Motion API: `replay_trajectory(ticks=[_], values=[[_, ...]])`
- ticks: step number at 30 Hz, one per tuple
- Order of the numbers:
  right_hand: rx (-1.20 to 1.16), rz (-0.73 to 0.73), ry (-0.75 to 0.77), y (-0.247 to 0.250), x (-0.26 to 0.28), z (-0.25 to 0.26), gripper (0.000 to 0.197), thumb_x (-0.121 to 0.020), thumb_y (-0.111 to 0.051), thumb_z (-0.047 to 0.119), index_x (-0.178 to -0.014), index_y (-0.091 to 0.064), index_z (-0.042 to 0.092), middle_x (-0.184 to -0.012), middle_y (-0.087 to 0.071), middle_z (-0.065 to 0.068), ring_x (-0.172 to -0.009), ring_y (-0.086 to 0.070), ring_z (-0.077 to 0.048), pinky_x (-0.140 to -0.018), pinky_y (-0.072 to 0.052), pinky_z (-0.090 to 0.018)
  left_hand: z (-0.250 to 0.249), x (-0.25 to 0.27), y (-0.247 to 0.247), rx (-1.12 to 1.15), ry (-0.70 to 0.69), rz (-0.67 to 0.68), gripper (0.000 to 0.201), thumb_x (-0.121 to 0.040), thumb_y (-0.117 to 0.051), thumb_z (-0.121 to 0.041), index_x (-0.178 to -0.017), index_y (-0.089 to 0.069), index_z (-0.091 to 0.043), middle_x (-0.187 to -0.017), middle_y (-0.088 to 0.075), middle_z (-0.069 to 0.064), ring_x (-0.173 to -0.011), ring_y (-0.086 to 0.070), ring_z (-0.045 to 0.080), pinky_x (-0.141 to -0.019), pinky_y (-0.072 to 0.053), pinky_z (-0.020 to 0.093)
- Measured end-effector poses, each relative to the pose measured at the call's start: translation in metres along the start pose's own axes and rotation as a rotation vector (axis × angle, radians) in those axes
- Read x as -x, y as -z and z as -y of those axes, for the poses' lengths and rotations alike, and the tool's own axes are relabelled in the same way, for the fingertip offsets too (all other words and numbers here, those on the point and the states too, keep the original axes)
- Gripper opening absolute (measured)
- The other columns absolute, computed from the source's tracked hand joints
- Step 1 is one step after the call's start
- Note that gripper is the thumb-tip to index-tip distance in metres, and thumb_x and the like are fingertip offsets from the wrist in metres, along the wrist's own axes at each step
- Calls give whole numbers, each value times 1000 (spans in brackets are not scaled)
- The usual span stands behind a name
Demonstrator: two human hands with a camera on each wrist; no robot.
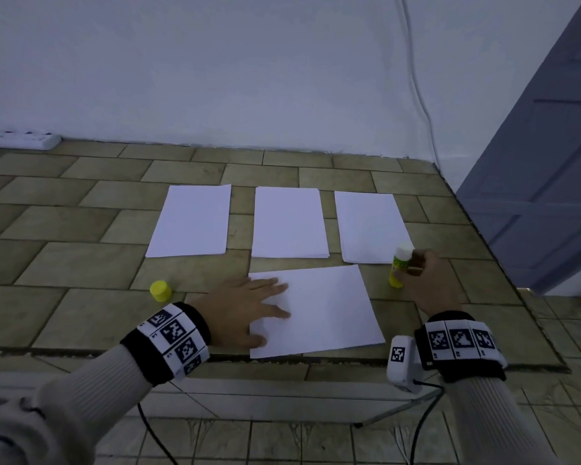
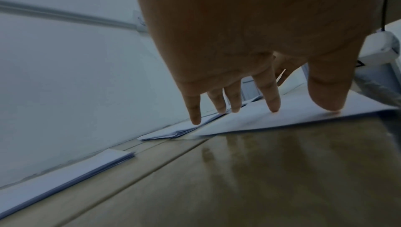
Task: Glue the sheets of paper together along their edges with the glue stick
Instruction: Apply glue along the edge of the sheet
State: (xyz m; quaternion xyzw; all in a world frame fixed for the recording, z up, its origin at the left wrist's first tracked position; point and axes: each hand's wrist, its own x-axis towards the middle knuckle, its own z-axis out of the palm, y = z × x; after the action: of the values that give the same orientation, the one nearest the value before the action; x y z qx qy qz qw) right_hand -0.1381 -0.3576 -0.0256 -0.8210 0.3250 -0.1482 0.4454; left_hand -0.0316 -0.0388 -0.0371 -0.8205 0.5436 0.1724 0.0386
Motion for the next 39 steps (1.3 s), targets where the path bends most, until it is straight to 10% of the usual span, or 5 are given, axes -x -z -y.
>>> replay_trajectory(ticks=[9,14,21,39], values=[[-96,184,200,-23,24,32,21,-86,-69,24,-103,-60,15,-92,-64,-4,-79,-59,-15,-62,-47,-22,-17,7,-2,178,475,-86,82,-93,-29,-70,-155,-13,-20,-164,-2,1,-150,-4,17,-120,-8,41],[-135,262,211,-49,29,46,29,-79,-76,24,-100,-58,18,-94,-64,-10,-80,-64,-24,-67,-53,-30,-22,2,-26,145,585,-125,140,-44,29,-92,-155,-10,-16,-164,1,5,-150,2,19,-120,-8,50],[-190,293,205,-85,27,68,28,-74,-80,15,-89,-56,14,-86,-65,-5,-82,-66,-25,-78,-56,-46,-19,2,-53,138,568,-243,117,-64,24,-86,-156,-6,-20,-164,7,5,-150,9,20,-120,0,54],[379,492,572,-151,33,115,24,-80,-68,13,-96,-52,4,-102,-59,-18,-94,-55,-34,-73,-41,-33,-14,1,-58,154,544,-285,116,-63,16,-91,-157,-1,-24,-163,9,3,-150,11,18,-119,6,53]])
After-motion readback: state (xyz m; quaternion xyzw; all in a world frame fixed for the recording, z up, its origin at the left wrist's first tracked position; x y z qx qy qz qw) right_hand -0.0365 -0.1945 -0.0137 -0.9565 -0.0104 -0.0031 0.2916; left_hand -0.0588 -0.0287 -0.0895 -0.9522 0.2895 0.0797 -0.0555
